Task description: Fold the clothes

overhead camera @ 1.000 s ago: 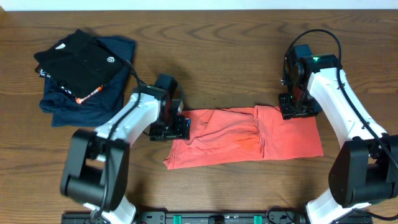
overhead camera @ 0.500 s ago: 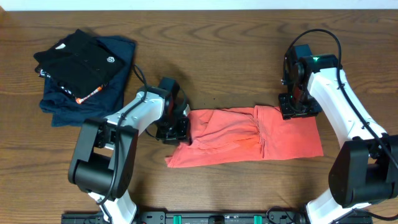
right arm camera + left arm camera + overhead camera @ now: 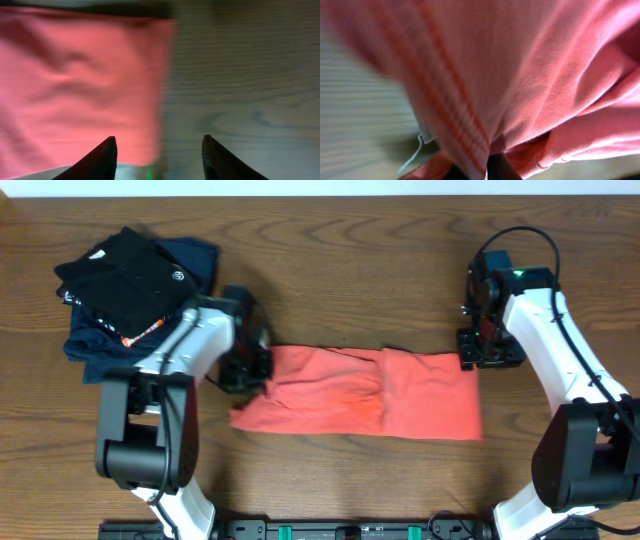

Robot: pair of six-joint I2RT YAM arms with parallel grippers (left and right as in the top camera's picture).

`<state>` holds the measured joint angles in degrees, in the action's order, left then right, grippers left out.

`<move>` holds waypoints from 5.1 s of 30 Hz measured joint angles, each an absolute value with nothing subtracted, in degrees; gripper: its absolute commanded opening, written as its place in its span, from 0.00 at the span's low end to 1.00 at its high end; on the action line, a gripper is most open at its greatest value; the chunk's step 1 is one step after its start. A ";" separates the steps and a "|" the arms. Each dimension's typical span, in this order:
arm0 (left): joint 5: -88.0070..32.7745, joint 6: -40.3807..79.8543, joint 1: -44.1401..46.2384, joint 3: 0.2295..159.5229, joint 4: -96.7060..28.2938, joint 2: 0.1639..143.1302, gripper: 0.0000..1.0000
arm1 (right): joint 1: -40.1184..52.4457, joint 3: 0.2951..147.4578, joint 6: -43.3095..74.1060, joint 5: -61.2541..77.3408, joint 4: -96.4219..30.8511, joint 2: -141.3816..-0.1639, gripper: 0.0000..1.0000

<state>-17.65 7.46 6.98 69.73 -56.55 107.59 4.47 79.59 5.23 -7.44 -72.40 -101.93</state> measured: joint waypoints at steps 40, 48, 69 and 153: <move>-9.82 10.72 47.05 98.08 -64.93 111.20 0.06 | 1.61 79.61 2.33 -7.97 -73.03 -101.93 0.55; -9.63 10.74 49.30 98.08 -64.66 112.22 0.06 | 1.61 79.61 2.33 -7.40 -72.84 -101.93 0.55; -15.14 10.13 54.78 98.08 -63.16 112.18 0.34 | 1.61 79.61 2.33 -7.29 -72.86 -101.93 0.58; -3.53 0.16 29.63 87.81 -46.44 117.40 0.61 | 14.92 59.00 -0.38 27.90 -57.28 -94.15 0.40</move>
<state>-3.53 0.16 29.63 87.81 -46.44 117.40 14.92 59.00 -0.38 27.90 -57.28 -94.15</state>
